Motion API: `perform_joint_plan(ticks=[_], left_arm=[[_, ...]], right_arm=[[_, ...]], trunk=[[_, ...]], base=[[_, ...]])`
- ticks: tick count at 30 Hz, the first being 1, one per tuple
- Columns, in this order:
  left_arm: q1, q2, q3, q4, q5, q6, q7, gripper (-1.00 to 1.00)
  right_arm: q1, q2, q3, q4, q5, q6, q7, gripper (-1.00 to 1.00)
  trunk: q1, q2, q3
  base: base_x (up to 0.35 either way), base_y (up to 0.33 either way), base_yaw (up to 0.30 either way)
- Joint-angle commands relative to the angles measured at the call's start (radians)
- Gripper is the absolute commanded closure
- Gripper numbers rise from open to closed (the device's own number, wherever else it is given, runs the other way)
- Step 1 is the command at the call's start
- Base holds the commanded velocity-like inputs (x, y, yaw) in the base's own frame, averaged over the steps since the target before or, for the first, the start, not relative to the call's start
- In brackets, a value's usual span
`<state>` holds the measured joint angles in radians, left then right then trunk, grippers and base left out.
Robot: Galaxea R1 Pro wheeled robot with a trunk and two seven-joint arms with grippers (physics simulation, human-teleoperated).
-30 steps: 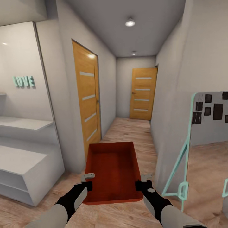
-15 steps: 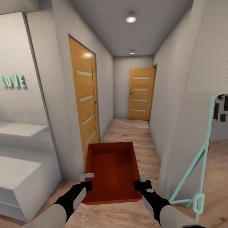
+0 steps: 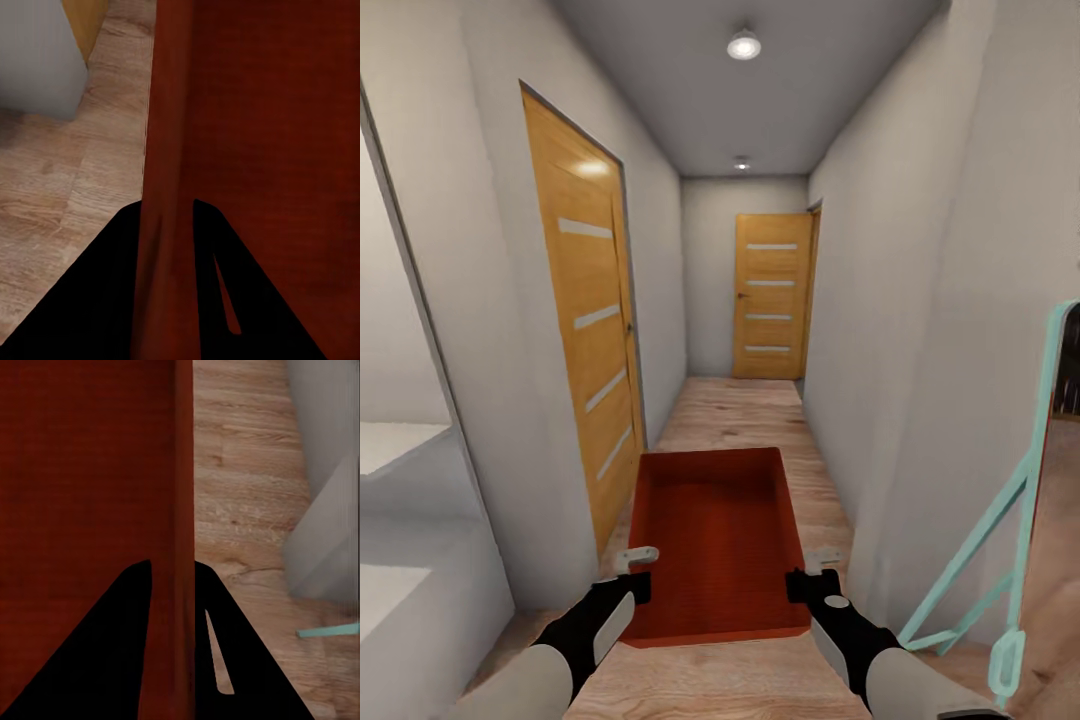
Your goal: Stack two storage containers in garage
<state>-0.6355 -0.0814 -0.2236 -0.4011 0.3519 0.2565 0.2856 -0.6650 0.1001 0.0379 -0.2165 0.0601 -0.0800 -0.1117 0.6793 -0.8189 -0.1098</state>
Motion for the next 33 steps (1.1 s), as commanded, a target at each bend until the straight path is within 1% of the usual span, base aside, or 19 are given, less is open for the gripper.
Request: perform_joint_plan(ticks=[1,7,15,27,33], left_arm=[[-0.001,0.052,0.061,-0.005,-0.026,-0.005,0.024,1.0],[-0.001,0.052,0.06,-0.005,-0.026,-0.005,0.024,1.0],[-0.001,0.054,0.061,-0.005,-0.025,-0.006,0.024,1.0],[-0.001,0.055,0.061,-0.005,-0.025,-0.006,0.024,1.0],[-0.001,0.055,0.061,-0.005,-0.025,-0.005,0.024,1.0]], right_arm=[[-0.001,-0.007,-0.021,0.003,0.005,-0.003,-0.032,1.0],[-0.001,-0.007,-0.021,0.003,0.005,-0.003,-0.032,1.0],[-0.001,-0.007,-0.021,0.003,0.005,-0.003,-0.032,1.0],[-0.001,-0.007,-0.021,0.003,0.004,-0.003,-0.032,1.0],[-0.001,-0.007,-0.021,0.003,0.004,-0.006,-0.032,1.0]], trunk=[[0.001,-0.001,-0.002],[0.001,-0.001,-0.002],[0.001,-0.001,-0.002],[0.001,-0.001,-0.002],[0.001,-0.001,-0.002]], base=[[0.31,0.142,-0.245],[0.318,0.084,-0.245],[0.323,0.008,-0.236],[0.323,0.0,-0.024],[0.324,0.075,0.0]])
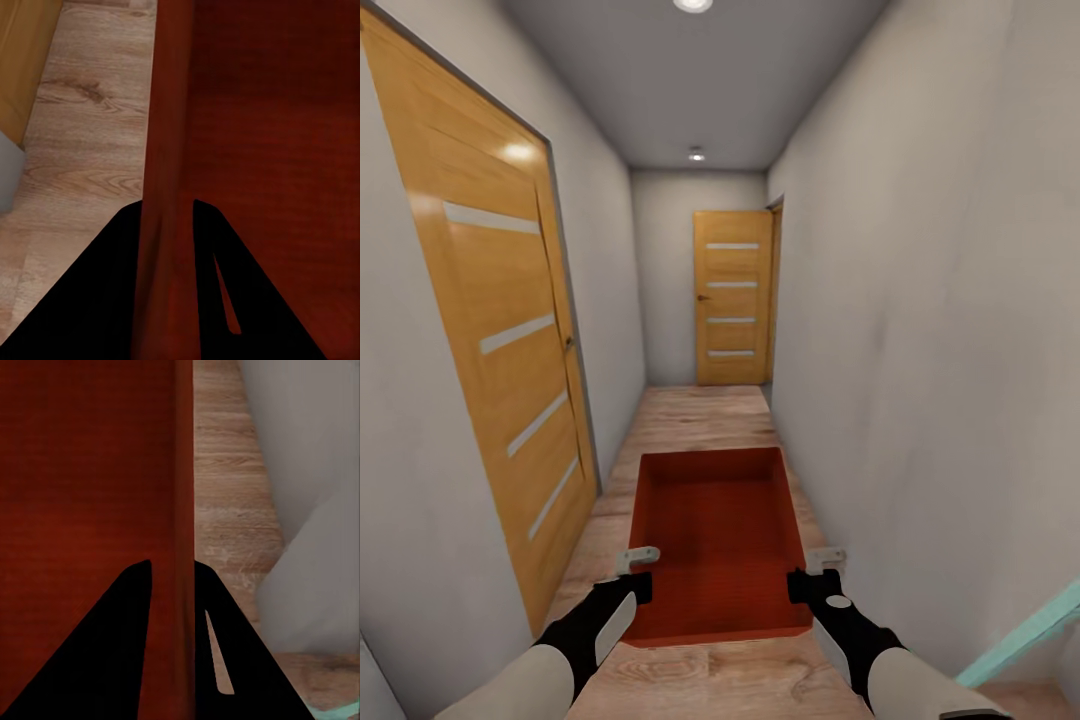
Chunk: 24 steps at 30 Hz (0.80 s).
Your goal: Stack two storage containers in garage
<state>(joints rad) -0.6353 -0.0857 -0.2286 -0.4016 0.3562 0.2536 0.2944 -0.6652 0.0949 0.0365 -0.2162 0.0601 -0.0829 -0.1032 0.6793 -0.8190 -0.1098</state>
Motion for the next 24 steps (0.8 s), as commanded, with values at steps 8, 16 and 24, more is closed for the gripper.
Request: perform_joint_plan(ticks=[8,16,24], left_arm=[[-0.001,0.06,0.066,-0.005,-0.029,-0.002,0.015,1.0],[-0.001,0.058,0.066,-0.005,-0.029,-0.002,0.015,1.0],[-0.001,0.06,0.066,-0.004,-0.028,-0.001,0.015,1.0]], right_arm=[[-0.001,-0.001,-0.02,0.003,0.004,-0.005,-0.041,1.0],[-0.001,-0.001,-0.02,0.003,0.004,-0.005,-0.041,1.0],[-0.001,-0.001,-0.02,0.003,0.004,-0.003,-0.041,1.0]], trunk=[[0.001,-0.001,-0.002],[0.001,-0.001,-0.002],[0.001,-0.001,-0.002]], base=[[0.324,0.091,0.0],[0.324,0.12,0.0],[0.324,0.097,0.0]])
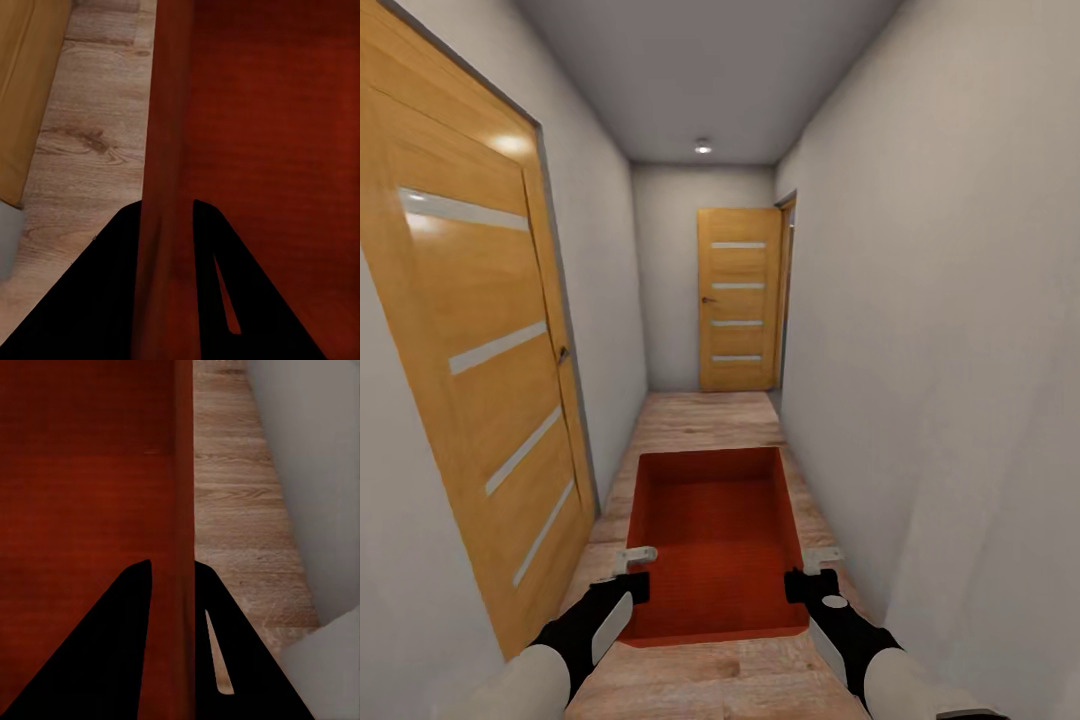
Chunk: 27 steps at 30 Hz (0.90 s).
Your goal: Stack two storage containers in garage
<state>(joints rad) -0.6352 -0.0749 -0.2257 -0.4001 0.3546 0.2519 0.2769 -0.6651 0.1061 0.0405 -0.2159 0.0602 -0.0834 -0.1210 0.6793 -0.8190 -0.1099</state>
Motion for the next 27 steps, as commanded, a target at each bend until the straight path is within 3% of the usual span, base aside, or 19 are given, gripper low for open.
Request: perform_joint_plan(ticks=[1,27], left_arm=[[-0.001,0.049,0.063,-0.005,-0.026,0.001,0.033,1.0],[-0.001,0.05,0.063,-0.006,-0.027,0.0,0.033,1.0]], right_arm=[[-0.001,-0.012,-0.024,0.003,0.004,-0.001,-0.023,1.0],[-0.001,-0.012,-0.024,0.003,0.001,-0.002,-0.023,1.0]], trunk=[[0.001,-0.001,-0.001],[0.001,-0.001,-0.001]], base=[[0.325,0.009,0.0],[0.325,0.001,0.0]])
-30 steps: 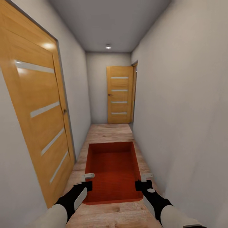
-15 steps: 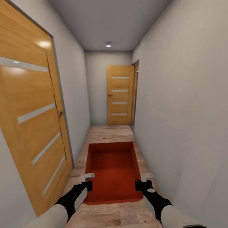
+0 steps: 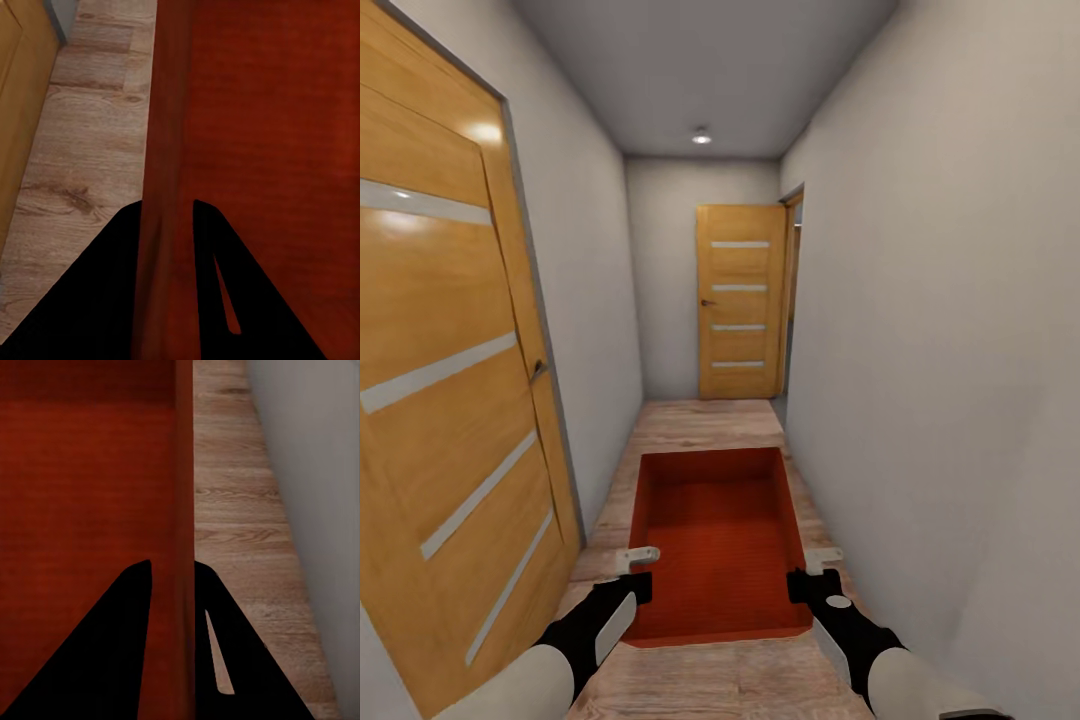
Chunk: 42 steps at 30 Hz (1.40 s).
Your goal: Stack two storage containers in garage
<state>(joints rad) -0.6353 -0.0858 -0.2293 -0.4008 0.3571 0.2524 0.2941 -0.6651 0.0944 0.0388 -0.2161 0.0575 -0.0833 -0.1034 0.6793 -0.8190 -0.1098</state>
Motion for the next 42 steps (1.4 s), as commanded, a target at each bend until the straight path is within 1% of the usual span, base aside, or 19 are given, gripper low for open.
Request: perform_joint_plan(ticks=[1,14,30,42], left_arm=[[-0.001,0.061,0.067,-0.005,-0.03,-0.001,0.016,1.0],[-0.001,0.07,0.067,-0.006,-0.029,0.0,0.016,1.0],[-0.001,0.07,0.067,-0.004,-0.029,0.001,0.016,1.0],[-0.001,0.07,0.067,-0.004,-0.029,0.001,0.016,1.0]], right_arm=[[-0.001,-0.001,-0.022,0.003,0.004,-0.003,-0.04,1.0],[-0.001,-0.001,-0.022,0.003,0.004,-0.002,-0.041,1.0],[-0.001,-0.001,-0.022,0.003,0.005,-0.001,-0.041,1.0],[-0.001,-0.001,-0.022,0.003,0.005,-0.003,-0.041,1.0]], trunk=[[0.001,-0.001,-0.002],[0.001,-0.001,-0.002],[0.001,-0.001,-0.002],[0.001,-0.001,-0.002]], base=[[0.325,0.0,0.0],[0.325,0.039,0.0],[0.325,0.085,0.0],[0.325,0.009,0.0]])
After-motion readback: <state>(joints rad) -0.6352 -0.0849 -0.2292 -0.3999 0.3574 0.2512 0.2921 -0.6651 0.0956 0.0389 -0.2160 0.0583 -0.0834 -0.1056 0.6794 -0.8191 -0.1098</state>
